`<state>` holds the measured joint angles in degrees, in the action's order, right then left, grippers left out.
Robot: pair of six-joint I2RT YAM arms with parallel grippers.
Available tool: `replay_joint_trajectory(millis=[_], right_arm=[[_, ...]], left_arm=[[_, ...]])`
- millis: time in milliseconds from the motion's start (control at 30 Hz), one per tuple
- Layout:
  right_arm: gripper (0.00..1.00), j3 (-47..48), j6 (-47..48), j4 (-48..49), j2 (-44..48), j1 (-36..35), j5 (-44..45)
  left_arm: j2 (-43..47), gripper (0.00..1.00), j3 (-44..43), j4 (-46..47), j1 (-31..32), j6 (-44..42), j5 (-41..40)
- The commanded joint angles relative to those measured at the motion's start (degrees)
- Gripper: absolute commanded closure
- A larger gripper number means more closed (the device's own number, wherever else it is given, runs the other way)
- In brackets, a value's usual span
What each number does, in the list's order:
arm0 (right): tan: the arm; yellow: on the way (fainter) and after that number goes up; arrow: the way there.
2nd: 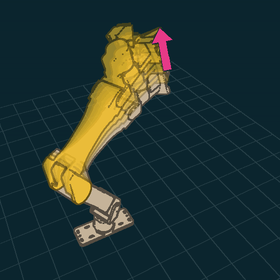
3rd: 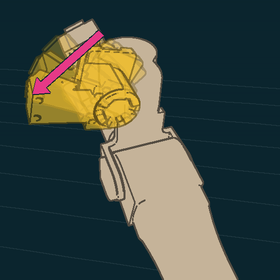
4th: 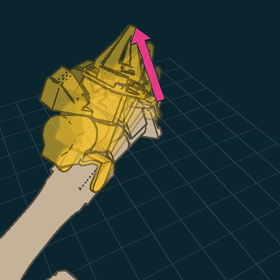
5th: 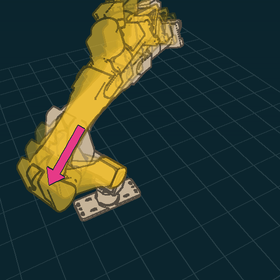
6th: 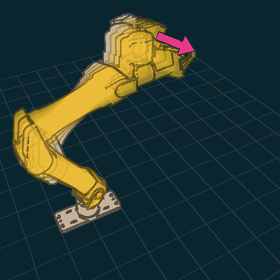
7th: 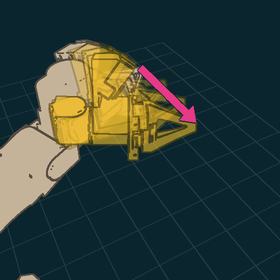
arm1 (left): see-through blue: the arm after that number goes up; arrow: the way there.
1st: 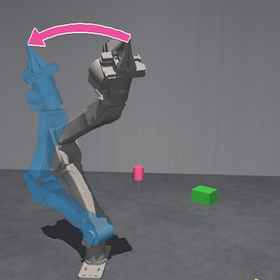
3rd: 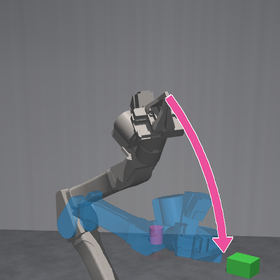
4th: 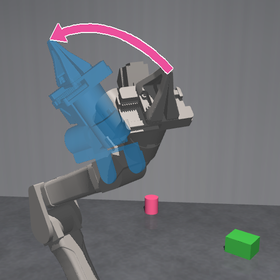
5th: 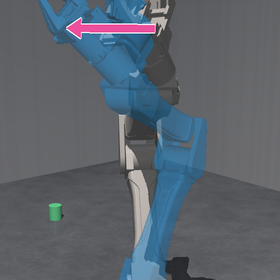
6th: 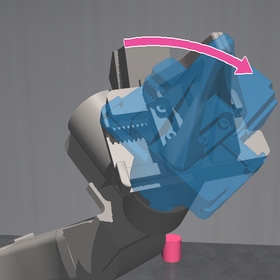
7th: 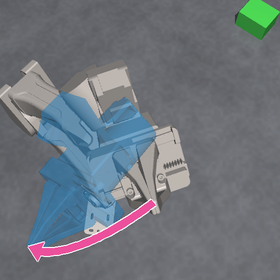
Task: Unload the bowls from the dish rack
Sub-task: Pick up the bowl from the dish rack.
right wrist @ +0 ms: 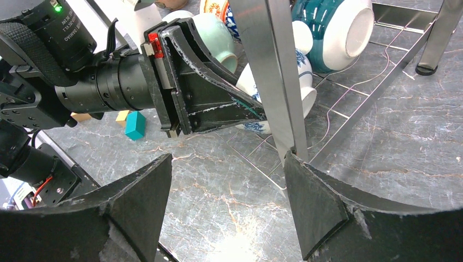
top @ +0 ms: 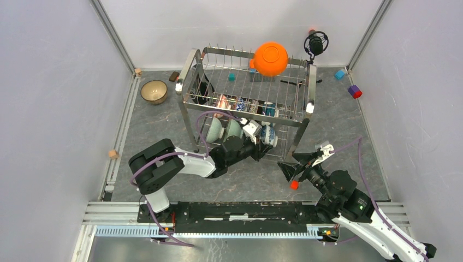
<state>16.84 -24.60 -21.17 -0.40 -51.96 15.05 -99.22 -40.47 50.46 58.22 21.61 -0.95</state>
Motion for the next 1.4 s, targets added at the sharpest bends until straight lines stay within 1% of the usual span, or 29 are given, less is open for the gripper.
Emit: replay_joint_trajectory(millis=[0, 33, 233, 433, 833, 1367], right_arm=[[0.20, 0.83, 0.59, 1.02, 9.46, 0.18, 0.03], [0.20, 0.74, 0.54, 1.03, 9.46, 0.13, 0.08], [0.20, 0.59, 0.60, 1.08, 9.45, 0.16, 0.29], [0.20, 0.58, 0.48, 1.13, 9.46, 0.11, 0.25], [0.20, 0.54, 0.49, 1.20, 9.46, 0.15, 0.31], [0.20, 0.53, 0.52, 1.21, 9.46, 0.12, 0.29]], left_arm=[[0.77, 0.95, 2.28, 2.82, -1.48, 4.81, -0.05], [0.89, 0.98, 2.86, 4.40, -1.54, 4.76, 0.13], [0.65, 0.98, 5.66, 13.50, -1.79, 4.03, 3.59], [-0.18, 0.98, 5.49, 16.28, -1.97, 4.13, 6.02], [-1.15, 0.98, 7.65, 26.42, -2.31, 8.71, 5.94], [1.16, 0.98, 7.42, 30.10, -2.18, 10.72, 7.87]])
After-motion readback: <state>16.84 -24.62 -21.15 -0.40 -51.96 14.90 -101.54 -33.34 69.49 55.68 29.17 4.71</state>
